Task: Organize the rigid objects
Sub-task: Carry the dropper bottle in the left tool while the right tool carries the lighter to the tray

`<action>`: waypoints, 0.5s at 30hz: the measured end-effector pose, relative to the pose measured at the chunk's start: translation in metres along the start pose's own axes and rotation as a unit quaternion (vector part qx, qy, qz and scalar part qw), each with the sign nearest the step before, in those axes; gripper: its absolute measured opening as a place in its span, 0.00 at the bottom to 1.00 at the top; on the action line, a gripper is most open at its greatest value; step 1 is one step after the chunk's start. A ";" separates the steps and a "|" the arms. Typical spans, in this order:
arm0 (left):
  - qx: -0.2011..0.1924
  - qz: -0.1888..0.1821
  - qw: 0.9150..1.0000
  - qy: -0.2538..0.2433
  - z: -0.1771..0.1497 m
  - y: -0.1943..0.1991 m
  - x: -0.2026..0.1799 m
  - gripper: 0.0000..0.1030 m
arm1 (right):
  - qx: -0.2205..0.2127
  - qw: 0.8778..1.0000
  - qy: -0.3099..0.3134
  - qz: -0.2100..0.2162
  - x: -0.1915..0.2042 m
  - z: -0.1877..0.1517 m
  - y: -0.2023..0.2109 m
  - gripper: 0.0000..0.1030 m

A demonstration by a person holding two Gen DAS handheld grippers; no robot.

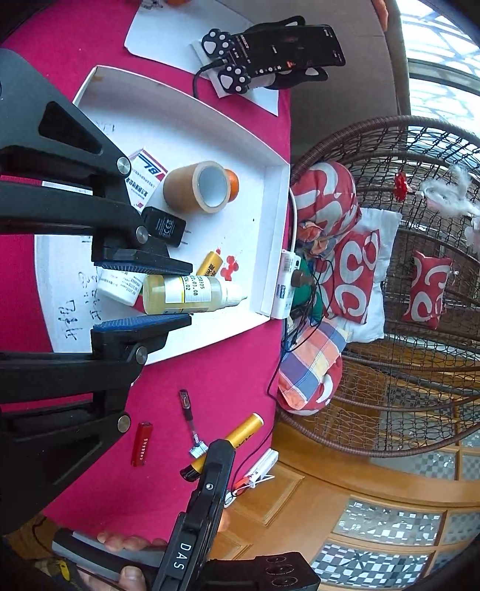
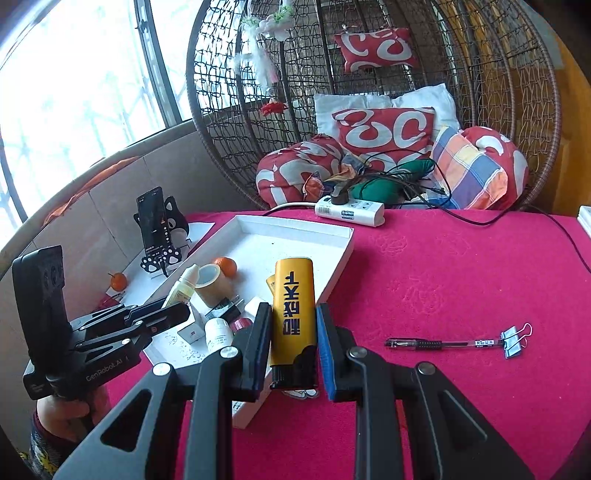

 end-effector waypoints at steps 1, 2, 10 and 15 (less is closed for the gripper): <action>-0.001 0.002 1.000 0.002 0.001 0.000 0.003 0.19 | 0.001 1.000 0.001 0.002 0.002 0.001 -0.002 0.22; -0.003 0.005 1.000 0.004 0.003 0.000 0.006 0.19 | 0.002 1.000 0.002 0.003 0.004 0.002 -0.005 0.22; -0.026 0.050 0.998 0.029 0.040 -0.004 0.047 0.19 | 0.019 1.000 -0.004 0.023 0.018 0.013 -0.030 0.22; -0.006 0.051 0.998 0.033 0.058 -0.035 0.053 0.19 | 0.032 0.999 0.000 0.029 0.030 0.016 -0.053 0.22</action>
Point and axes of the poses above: each gripper's, at about its wrist camera, not at the fingertips, and y roughly against the way its jaws point, x to its left, z to its top, the point moved 2 cm from there along -y, roughly the way its jaws point, and after that the axes turned 3 degrees about -z, right-handed, at the moved point
